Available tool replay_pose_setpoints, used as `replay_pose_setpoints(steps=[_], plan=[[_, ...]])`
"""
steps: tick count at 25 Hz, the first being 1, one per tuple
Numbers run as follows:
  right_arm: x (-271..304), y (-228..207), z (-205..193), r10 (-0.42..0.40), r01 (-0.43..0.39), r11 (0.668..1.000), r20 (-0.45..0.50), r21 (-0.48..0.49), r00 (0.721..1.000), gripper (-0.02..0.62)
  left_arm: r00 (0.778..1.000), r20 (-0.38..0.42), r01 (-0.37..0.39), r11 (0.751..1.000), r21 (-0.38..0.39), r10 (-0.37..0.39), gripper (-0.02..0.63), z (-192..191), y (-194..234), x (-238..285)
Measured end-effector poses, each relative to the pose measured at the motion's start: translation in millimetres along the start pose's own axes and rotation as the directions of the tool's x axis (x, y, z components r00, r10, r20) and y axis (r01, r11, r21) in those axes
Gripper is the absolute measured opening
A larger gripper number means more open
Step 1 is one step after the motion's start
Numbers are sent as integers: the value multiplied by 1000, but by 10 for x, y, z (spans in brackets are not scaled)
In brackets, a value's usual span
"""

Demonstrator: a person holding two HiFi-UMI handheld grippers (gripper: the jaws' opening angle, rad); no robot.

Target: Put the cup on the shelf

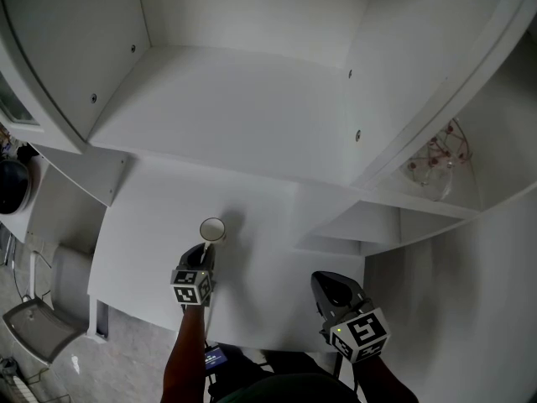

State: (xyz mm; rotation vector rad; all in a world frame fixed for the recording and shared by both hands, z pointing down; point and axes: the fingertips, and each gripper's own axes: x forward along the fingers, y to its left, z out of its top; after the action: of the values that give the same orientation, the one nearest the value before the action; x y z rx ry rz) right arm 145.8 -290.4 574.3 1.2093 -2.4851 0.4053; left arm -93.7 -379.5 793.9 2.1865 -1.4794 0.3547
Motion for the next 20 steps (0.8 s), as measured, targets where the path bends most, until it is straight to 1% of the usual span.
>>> replay_pose_setpoints(steps=[4,7,15,20], plan=[[4,6,2,1,-1,1000,-2,2,1000,6,1000,-18,1,1000,-5,-1,66,-1,24,-49],[17,11,11,4,-4,1000,2,4,1000,6,1000,-8,4,1000,2,-4,66,78,30,-91],[67,35,72,13,-13,1000,20,-4,1000,6,999,39,17,1000,19,-17,64,427,22,-259],[109,76,162,22,-22,1000,42,-2,999,6,996,89,19,999,44,-23,64,731,32,-387]])
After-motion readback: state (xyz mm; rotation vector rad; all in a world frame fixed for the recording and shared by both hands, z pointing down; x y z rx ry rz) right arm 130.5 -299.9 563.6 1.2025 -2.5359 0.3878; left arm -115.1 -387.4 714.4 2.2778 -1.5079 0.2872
